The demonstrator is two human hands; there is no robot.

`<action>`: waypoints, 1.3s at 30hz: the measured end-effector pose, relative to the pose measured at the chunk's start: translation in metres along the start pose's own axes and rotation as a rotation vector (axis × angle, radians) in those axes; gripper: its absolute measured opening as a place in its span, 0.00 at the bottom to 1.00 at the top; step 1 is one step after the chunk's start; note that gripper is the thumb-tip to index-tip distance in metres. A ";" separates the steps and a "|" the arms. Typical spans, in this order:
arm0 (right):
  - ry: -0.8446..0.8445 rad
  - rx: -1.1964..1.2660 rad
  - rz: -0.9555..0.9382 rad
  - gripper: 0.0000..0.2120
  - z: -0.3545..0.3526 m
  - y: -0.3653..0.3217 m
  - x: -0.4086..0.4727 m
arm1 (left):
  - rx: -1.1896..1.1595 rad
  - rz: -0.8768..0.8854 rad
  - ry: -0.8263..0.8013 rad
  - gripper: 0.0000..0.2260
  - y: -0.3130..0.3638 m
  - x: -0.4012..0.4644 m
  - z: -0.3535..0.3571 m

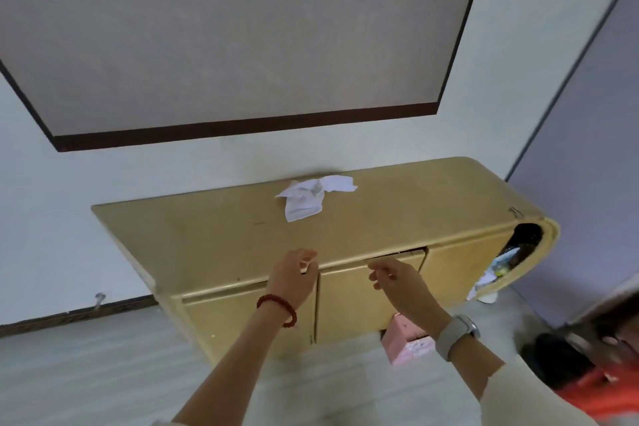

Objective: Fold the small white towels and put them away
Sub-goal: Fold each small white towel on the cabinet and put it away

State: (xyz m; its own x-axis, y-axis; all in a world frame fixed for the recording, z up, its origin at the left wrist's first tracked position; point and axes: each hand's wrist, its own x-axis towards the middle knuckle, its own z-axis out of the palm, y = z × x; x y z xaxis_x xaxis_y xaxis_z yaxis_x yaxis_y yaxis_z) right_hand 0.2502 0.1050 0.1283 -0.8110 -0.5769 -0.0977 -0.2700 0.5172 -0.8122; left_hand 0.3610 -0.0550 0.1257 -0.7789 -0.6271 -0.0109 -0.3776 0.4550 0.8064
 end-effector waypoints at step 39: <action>0.014 -0.418 0.103 0.04 -0.079 0.083 0.488 | 0.118 0.175 -0.035 0.09 0.001 0.479 0.121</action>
State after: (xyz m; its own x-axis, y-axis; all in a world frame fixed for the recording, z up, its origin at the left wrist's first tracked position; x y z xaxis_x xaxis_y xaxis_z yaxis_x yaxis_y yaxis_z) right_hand -0.2090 -0.0833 0.0590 -0.8509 -0.5016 -0.1562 -0.3718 0.7850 -0.4955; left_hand -0.0732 -0.2787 0.0501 -0.8538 -0.5106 0.1013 -0.2894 0.6274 0.7229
